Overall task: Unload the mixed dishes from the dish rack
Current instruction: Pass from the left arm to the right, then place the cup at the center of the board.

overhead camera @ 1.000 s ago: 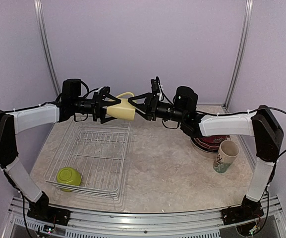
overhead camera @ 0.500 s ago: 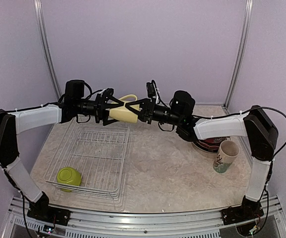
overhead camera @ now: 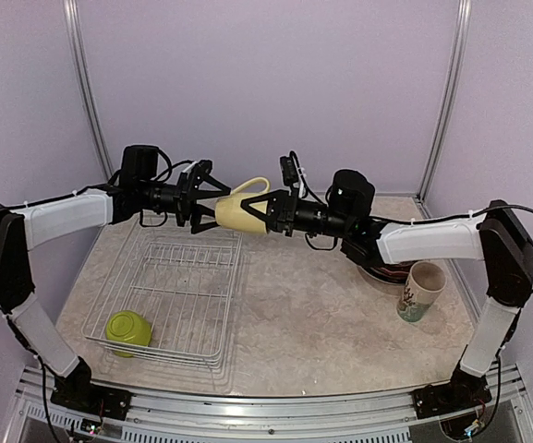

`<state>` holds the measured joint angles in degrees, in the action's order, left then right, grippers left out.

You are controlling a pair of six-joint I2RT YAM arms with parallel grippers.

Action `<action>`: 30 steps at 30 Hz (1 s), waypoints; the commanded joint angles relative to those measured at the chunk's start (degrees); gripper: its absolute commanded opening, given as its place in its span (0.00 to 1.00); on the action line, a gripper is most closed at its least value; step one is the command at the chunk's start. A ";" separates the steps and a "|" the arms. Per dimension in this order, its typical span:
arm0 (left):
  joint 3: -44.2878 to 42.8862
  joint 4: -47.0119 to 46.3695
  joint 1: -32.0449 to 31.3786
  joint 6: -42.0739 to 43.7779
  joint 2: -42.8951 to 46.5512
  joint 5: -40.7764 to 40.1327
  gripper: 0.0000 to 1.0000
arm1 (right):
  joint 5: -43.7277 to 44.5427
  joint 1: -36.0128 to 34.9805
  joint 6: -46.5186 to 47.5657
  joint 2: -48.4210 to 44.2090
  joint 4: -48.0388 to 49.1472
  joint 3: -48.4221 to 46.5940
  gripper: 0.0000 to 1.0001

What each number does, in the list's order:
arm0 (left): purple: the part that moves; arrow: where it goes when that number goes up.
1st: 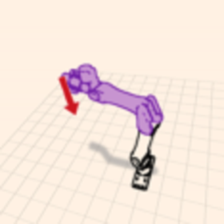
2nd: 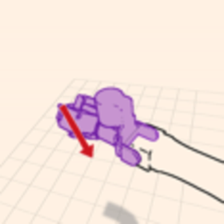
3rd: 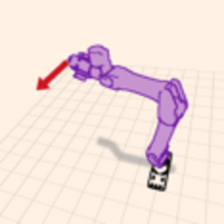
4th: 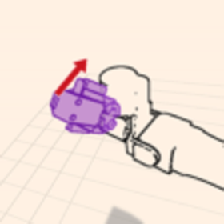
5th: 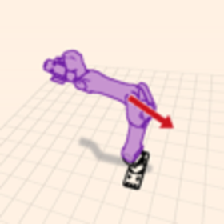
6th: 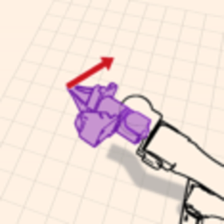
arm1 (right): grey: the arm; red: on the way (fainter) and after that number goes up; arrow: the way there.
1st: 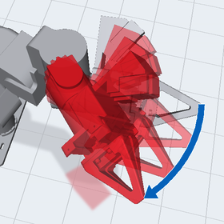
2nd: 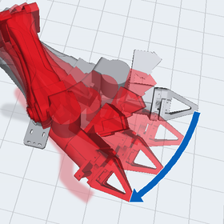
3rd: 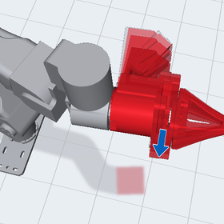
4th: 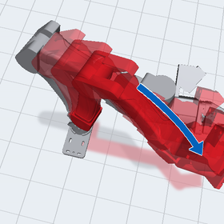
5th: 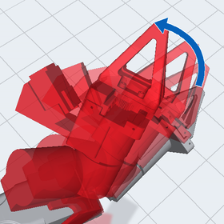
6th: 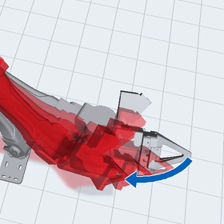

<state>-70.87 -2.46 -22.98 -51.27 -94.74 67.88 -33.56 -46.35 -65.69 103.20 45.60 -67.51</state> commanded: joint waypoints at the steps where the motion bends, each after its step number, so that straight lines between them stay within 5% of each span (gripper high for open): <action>1: -2.44 5.36 1.42 5.39 3.39 -2.16 0.99 | 3.77 0.21 7.45 -6.30 -7.14 1.99 0.00; 5: -3.36 9.01 2.10 9.16 5.21 -4.86 0.99 | 6.15 0.46 11.34 -10.90 -13.75 4.90 0.00; 13: -5.54 21.29 2.74 19.91 11.62 -20.80 0.99 | 22.97 0.46 25.54 -20.11 -54.91 2.13 0.00; 19: -4.98 22.27 2.89 22.92 14.78 -25.48 0.99 | 33.67 -0.19 27.40 -22.54 -79.76 -1.59 0.00; 30: -5.24 22.76 2.84 22.75 13.56 -25.23 0.99 | 42.54 -0.67 26.89 -16.12 -103.17 -2.58 0.00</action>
<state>-74.96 19.03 -20.53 -29.67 -80.25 43.22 2.81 -46.41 -39.75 84.36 -47.33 -67.90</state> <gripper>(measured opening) 0.990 0.075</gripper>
